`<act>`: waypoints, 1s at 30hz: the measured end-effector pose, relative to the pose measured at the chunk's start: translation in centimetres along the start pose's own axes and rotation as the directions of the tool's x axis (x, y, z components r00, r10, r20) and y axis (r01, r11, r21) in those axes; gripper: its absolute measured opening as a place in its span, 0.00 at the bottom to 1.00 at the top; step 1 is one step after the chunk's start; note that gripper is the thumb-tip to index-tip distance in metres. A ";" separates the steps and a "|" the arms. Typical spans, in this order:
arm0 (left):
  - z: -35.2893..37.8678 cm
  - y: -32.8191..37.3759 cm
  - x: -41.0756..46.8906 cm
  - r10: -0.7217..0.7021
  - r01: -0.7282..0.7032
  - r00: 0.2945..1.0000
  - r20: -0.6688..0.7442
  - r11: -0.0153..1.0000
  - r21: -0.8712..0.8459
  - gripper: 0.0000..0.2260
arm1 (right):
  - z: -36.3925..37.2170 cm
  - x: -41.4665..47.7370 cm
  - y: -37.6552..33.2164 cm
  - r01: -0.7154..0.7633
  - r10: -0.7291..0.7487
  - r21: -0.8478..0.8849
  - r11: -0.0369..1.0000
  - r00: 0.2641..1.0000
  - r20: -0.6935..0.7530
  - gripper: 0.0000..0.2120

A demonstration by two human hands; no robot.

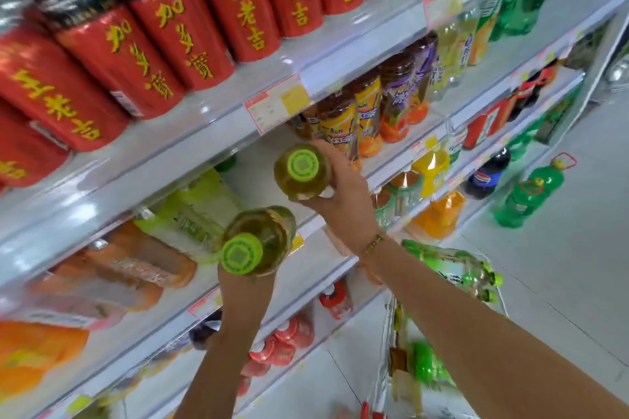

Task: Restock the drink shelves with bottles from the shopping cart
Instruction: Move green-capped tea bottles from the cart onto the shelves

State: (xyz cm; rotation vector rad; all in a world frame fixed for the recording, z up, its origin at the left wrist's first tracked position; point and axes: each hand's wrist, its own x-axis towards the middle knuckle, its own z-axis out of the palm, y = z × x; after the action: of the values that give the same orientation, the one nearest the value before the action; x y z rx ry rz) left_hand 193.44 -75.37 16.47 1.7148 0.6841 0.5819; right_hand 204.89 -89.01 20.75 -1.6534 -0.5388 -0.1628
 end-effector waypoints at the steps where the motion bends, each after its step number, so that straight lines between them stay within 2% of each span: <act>1: -0.1 0.2 0.4 -0.108 0.112 0.992 0.067 0.992 -0.066 0.05 | 0.7 0.9 0.7 0.001 -0.001 -0.001 1.000 1.000 0.011 0.33; 2: 0.3 -0.2 0.6 0.005 -0.008 0.999 0.037 0.995 0.098 0.15 | 1.3 1.7 1.3 -0.005 0.005 -0.011 1.000 1.000 0.020 0.34; 3: 0.6 -1.2 0.9 0.260 -0.248 0.965 -0.022 0.940 0.236 0.21 | 1.8 2.5 1.9 -0.011 0.012 -0.028 1.000 0.999 0.031 0.35; 4: 0.8 -1.7 1.4 0.221 -0.224 0.974 0.044 0.969 0.101 0.18 | 2.3 3.1 2.4 -0.011 0.013 -0.055 0.998 0.999 0.046 0.36; 5: 1.7 -1.1 2.0 0.099 -0.098 0.991 0.087 0.995 -0.017 0.09 | 2.6 3.7 3.0 -0.002 0.007 -0.089 0.996 0.998 0.063 0.36; 6: 2.7 0.1 2.3 0.109 -0.109 0.993 -0.035 0.994 -0.001 0.09 | 3.0 4.3 3.5 0.010 0.000 -0.119 0.993 0.997 0.079 0.36; 7: 3.3 1.0 2.4 0.095 -0.091 0.988 -0.120 0.995 0.035 0.14 | 3.2 4.8 3.9 0.018 -0.006 -0.138 0.990 0.996 0.091 0.36; 8: 3.8 1.2 2.9 0.069 -0.060 0.992 -0.109 0.995 0.083 0.16 | 3.5 5.3 4.4 0.017 -0.002 -0.147 0.989 0.995 0.101 0.36; 10: 4.3 1.5 3.4 0.123 -0.096 0.988 -0.090 0.961 0.258 0.18 | 4.0 6.2 5.2 0.002 0.012 -0.145 0.989 0.995 0.095 0.37; 13: 4.8 0.7 5.0 0.174 -0.119 0.978 -0.113 0.918 0.378 0.21 | 5.3 7.6 6.4 -0.010 0.019 -0.167 0.986 0.998 0.052 0.36; 16: 5.5 0.3 5.6 0.128 -0.075 0.985 -0.115 0.922 0.380 0.17 | 6.4 9.1 7.6 -0.011 0.030 -0.239 0.971 0.996 0.079 0.35; 19: 6.3 -0.4 6.6 0.140 -0.082 0.982 -0.125 0.920 0.384 0.15 | 6.8 9.7 9.4 -0.028 0.070 -0.323 0.946 0.990 0.121 0.34; 22: 7.0 -1.0 7.1 0.189 -0.105 0.967 -0.172 0.908 0.405 0.16 | 7.1 9.1 11.1 -0.038 0.112 -0.382 0.923 0.979 0.172 0.31; 26: 7.9 -2.4 7.2 0.271 -0.174 0.944 -0.190 0.895 0.411 0.20 | 7.4 9.2 11.7 -0.009 0.095 -0.416 0.909 0.978 0.186 0.28; 30: 8.2 -2.8 7.2 0.297 -0.197 0.933 -0.202 0.894 0.403 0.15 | 8.9 10.8 12.0 -0.041 0.127 -0.412 0.910 0.975 0.184 0.28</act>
State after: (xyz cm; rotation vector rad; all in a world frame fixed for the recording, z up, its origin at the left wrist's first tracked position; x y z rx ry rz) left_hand 203.83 -75.36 12.04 2.1302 0.8045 0.9142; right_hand 217.79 -78.45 12.90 -2.1142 -0.6182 -0.0387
